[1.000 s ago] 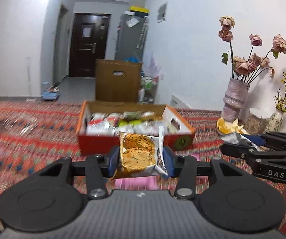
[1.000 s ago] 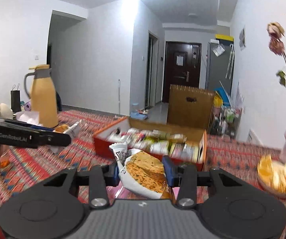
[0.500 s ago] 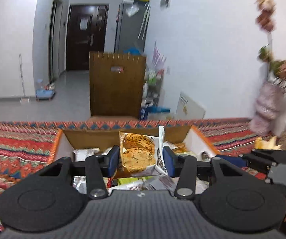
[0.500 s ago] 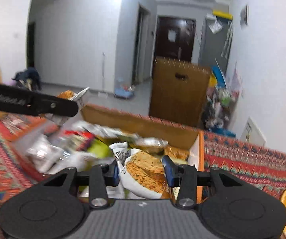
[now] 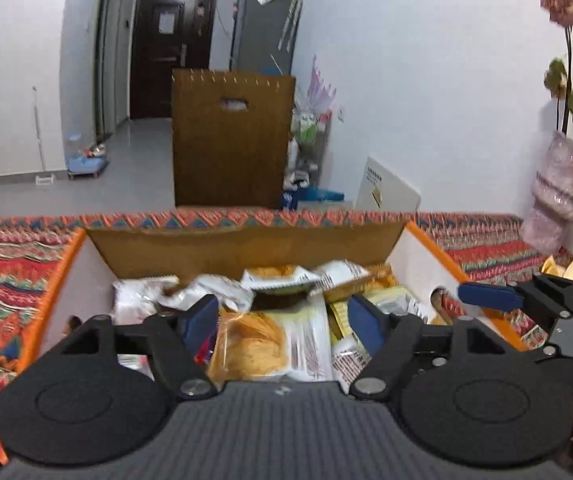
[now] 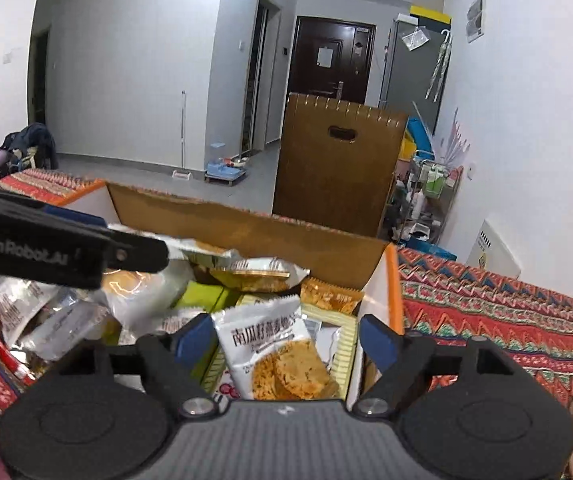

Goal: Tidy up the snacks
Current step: 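Withdraw both tools from the box toward the pink packets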

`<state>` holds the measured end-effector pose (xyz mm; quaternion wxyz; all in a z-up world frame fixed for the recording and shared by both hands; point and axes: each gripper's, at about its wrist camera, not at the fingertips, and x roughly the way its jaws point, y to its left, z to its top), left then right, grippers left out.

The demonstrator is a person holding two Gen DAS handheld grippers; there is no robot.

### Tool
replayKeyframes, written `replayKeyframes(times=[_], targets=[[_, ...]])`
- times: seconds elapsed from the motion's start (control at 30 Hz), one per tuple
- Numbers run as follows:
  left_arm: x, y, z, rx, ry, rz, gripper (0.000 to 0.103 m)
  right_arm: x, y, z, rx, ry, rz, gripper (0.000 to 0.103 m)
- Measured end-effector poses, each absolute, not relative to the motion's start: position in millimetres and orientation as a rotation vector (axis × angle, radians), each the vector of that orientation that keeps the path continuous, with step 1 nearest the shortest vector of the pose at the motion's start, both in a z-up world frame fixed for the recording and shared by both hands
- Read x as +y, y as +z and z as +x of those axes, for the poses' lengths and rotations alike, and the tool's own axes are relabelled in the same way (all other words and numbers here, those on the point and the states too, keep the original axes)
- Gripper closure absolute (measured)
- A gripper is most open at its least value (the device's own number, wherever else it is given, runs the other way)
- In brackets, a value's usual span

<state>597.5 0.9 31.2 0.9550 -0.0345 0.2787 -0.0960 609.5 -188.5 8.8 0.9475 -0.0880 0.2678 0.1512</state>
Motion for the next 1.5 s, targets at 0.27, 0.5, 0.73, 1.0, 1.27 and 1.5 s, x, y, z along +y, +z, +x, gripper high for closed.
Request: replayKeyframes(times=[0.27, 0.5, 0.73, 1.0, 1.27, 1.5], targets=[[22, 76, 524, 0.534, -0.16, -0.11, 0.017, -207, 75, 537, 0.379, 0.305, -0.146, 0.012], [37, 105, 399, 0.438, -0.179, -0.059, 0.005, -218, 107, 443, 0.31, 0.323, -0.158, 0.007], [30, 104, 282, 0.376, -0.169, -0.011, 0.0, -223, 104, 344, 0.31, 0.307, -0.153, 0.002], [31, 82, 188, 0.391, -0.127, -0.064, 0.0, -219, 85, 244, 0.328, 0.312, -0.119, 0.0], [18, 50, 140, 0.478, -0.113, -0.067, 0.0, -227, 43, 184, 0.438, 0.3, -0.059, 0.0], [13, 31, 143, 0.55, -0.105, -0.051, 0.0, -243, 21, 172, 0.489, 0.263, -0.03, 0.0]])
